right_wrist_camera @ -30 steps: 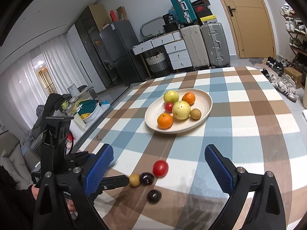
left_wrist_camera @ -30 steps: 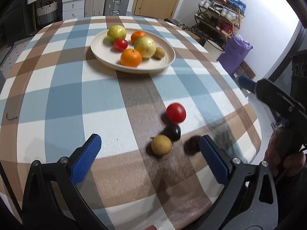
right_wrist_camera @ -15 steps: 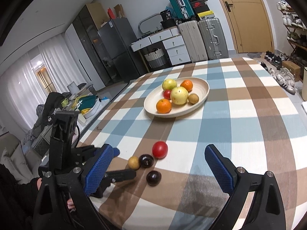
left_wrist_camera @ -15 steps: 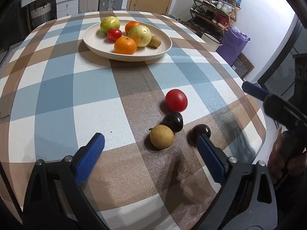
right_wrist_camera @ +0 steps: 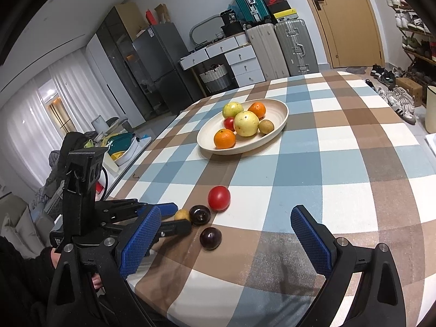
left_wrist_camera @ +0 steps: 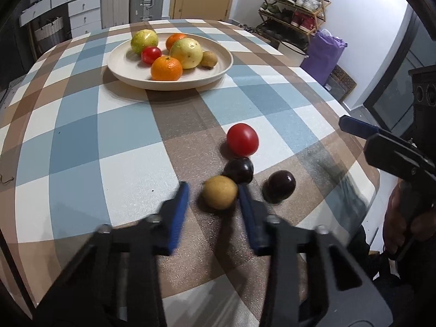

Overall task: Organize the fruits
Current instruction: 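Grasp the other small brown round fruit with the left tool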

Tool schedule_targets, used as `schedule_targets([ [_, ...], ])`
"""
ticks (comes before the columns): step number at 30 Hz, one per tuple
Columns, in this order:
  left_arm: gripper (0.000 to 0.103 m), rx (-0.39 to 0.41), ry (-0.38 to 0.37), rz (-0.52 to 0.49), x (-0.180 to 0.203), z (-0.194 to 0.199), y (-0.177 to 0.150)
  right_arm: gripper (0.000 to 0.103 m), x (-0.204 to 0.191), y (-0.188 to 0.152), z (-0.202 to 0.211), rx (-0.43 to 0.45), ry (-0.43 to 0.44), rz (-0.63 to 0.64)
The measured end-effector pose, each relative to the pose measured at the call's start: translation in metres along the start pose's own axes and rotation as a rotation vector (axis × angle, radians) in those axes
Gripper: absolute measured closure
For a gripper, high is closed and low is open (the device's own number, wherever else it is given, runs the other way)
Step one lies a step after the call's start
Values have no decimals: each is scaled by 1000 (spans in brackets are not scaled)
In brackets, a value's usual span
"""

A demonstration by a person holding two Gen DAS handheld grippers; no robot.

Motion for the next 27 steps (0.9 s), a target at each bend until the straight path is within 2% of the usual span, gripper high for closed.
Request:
schedule_targets([
  [3,79,11,-8,-16,1,3,0,5,0,0,0,0,0,-1],
  [16,79,84,3,40,-15,39,4,5,-9,-11,-3,-28,1,36],
  [22,79,107,6,53,-20,54,2,9,-15,-19,-10,-55,4,63],
  [27,79,118,-4,63,-22,62,0,19,-18,-26,-19,-92,-8,84],
])
Point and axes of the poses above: each gripper's, at about its wrist camera, not at the fingertips, and z roughly against the way its jaws point, x to its right, y to its top, the point moved 5 cm from there along -z, roughly the way its jaws point, and after that the axes turned 6 degrees about x, right-handed, at the moved point
